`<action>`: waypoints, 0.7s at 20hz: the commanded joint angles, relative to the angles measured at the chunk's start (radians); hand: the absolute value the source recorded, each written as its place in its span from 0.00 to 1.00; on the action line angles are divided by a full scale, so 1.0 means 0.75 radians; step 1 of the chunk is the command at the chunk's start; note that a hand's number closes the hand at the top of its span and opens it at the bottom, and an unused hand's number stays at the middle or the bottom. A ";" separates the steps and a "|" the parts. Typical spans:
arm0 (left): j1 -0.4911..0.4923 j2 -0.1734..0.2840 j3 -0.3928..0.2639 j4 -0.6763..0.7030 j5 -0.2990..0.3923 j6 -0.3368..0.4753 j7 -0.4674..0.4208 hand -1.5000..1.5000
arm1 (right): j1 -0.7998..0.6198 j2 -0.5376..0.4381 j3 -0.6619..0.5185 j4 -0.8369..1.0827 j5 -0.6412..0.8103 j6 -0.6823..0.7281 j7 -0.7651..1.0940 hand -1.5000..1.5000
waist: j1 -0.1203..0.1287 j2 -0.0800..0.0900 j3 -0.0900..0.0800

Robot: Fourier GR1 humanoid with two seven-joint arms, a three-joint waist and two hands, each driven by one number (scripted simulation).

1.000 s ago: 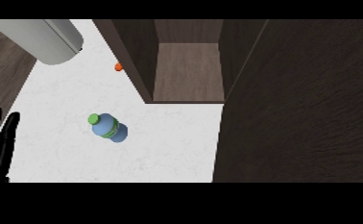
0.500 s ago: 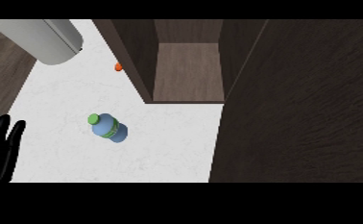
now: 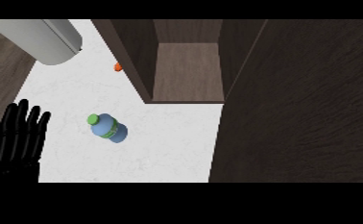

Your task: Pick up the bottled water, place it into the cabinet and close the cabinet

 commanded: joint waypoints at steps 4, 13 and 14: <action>-0.036 0.029 0.161 0.231 0.118 -0.051 -0.115 0.00 | 0.030 -0.045 0.049 -0.195 0.097 -0.031 0.120 0.00 | -0.002 -0.001 -0.001; -0.143 0.066 0.275 0.688 0.157 -0.128 -0.322 0.00 | -0.019 -0.055 0.100 -0.161 0.105 -0.094 0.123 0.00 | -0.005 0.001 -0.001; -0.101 -0.014 0.191 0.728 0.107 -0.108 -0.408 0.00 | 0.032 -0.059 0.162 -0.197 0.158 -0.114 0.121 0.00 | -0.010 -0.001 -0.001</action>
